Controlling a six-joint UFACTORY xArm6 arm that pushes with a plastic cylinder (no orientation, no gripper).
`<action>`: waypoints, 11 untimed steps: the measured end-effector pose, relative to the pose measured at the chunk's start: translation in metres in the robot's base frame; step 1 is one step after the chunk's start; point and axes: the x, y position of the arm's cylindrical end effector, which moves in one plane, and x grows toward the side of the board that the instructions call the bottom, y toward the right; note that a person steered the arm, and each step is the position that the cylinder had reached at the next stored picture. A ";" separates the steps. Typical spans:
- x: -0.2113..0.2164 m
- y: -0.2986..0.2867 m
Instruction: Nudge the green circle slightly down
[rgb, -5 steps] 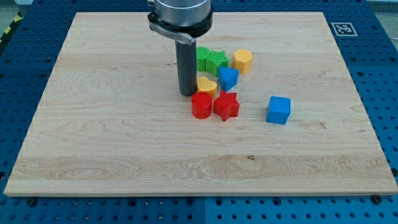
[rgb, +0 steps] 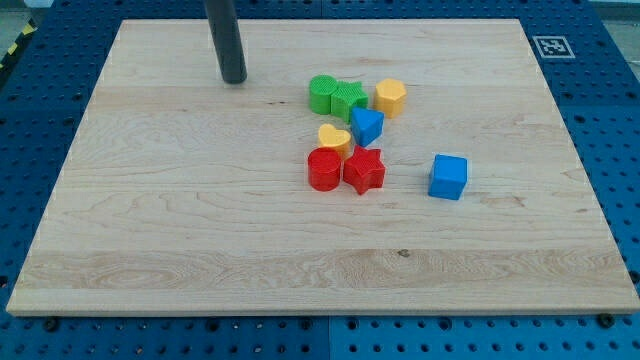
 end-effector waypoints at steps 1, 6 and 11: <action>-0.017 0.041; 0.037 0.135; 0.014 0.136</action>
